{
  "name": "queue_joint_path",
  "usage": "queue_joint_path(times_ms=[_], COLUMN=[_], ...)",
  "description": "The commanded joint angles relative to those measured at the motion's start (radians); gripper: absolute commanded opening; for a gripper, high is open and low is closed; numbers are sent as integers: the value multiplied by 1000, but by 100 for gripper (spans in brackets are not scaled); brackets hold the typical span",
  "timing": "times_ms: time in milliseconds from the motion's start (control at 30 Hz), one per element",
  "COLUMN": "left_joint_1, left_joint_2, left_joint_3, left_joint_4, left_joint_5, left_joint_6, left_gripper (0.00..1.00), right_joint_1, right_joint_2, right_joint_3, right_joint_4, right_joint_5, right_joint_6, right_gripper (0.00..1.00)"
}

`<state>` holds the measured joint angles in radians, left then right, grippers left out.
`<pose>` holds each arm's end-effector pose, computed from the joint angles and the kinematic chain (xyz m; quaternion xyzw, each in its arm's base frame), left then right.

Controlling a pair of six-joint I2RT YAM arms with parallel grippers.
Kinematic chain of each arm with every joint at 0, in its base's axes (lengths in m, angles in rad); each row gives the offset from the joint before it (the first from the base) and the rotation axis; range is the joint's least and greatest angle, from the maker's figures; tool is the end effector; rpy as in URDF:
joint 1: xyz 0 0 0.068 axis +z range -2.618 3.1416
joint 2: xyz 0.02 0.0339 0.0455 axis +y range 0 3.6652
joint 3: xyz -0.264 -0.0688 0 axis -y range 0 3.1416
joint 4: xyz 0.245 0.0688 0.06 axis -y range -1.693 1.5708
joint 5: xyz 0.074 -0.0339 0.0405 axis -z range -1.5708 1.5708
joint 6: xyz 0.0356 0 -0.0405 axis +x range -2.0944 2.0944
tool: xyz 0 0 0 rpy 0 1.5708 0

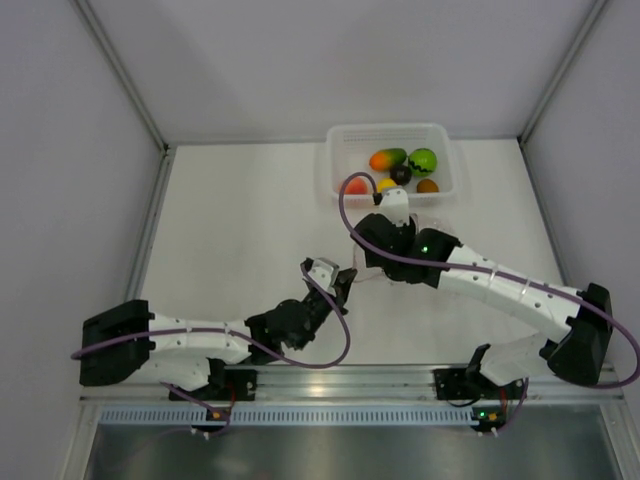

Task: Open the zip-top bag and remove the fake food
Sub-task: Adjust the zipper food storage bag at the center of the board.

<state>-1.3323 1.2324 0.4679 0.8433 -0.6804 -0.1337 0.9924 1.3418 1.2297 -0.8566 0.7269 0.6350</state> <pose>0.0813 -0.2396 0.2443 0.1585 0.6665 -0.2949 0.6660 0.1659 0.2108 0.3199 -0.0549 0.8972 -0.0317 0.4371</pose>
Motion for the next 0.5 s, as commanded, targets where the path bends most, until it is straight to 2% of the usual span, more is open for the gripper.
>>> queue_joint_path(times_ms=[0,300,467], left_joint_1=[7,7,5], left_joint_2=[-28,10,16], left_joint_3=[-11,18,54], left_joint_4=[-19,-16,-18], left_joint_5=[-90,-44,-21], left_joint_6=[0,-40,-29], left_gripper=[0,0,0], right_joint_1=[-24,-29,-24], right_joint_2=[-23,-82,-23], right_joint_3=[1,-39,-6], right_joint_4=[11,154,136], right_joint_5=[-12,-136,-159], right_joint_6=[-21,-29,-49], right_gripper=[0,0,0])
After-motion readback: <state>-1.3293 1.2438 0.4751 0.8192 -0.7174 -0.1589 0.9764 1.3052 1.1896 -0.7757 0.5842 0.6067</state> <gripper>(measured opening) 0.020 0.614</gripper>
